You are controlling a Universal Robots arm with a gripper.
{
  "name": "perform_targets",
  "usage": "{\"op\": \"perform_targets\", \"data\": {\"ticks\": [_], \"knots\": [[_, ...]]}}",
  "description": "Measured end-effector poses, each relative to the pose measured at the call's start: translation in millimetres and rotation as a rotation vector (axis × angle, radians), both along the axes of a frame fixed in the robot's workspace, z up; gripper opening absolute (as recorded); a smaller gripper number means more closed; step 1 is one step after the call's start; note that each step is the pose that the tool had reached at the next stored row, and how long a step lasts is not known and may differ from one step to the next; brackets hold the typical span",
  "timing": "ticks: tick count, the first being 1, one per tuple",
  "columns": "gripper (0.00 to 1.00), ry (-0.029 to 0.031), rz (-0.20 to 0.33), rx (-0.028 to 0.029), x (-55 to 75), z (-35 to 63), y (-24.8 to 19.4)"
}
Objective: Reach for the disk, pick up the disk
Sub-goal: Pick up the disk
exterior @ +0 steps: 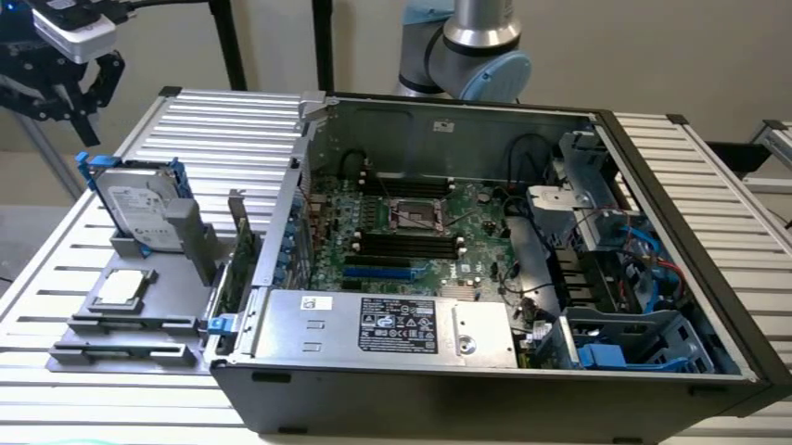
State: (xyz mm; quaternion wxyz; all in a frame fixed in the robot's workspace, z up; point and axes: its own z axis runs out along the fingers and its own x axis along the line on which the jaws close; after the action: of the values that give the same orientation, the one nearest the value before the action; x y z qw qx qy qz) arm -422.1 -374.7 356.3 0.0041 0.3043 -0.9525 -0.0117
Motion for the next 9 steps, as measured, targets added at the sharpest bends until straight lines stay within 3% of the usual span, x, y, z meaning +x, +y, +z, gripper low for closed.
{"op": "perform_targets", "data": {"ticks": [9], "knots": [[0.11, 0.0000, 0.164, -0.0001, 0.1, 0.0, -0.1]]}}
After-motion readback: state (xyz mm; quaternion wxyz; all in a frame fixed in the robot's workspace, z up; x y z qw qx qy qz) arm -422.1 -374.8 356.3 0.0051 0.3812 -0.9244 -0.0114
